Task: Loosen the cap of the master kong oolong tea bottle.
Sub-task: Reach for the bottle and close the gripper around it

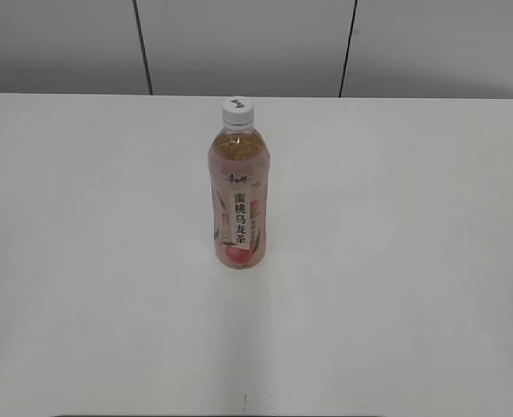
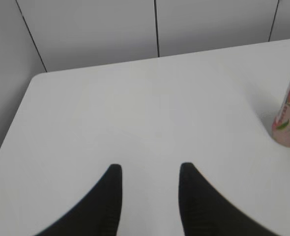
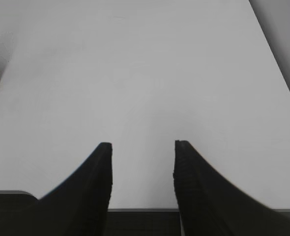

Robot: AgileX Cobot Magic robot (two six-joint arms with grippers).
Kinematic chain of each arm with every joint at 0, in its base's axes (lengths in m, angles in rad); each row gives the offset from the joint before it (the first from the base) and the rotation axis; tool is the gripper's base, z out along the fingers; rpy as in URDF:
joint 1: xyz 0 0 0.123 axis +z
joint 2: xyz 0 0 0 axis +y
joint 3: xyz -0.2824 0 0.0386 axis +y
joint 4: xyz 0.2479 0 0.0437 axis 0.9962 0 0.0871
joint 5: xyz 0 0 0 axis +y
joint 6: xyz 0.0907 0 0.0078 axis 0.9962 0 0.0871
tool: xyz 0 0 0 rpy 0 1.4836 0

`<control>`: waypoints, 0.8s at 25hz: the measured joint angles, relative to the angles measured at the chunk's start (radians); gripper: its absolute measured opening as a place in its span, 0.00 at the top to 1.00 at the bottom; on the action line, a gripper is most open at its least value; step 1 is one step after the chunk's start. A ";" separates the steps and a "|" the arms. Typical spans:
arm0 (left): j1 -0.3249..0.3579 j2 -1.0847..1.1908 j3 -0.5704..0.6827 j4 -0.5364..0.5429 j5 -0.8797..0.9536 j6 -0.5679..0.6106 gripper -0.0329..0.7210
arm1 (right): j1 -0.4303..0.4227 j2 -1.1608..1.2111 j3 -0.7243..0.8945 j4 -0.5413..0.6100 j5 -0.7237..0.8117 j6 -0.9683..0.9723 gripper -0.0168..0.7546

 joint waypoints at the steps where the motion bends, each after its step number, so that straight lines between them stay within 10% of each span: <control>1: 0.000 0.000 -0.004 -0.002 -0.014 0.000 0.64 | 0.000 0.000 0.000 0.000 -0.001 0.000 0.57; 20: 0.000 0.384 0.055 -0.140 -0.568 0.061 0.57 | 0.000 0.000 0.000 0.000 -0.002 0.000 0.57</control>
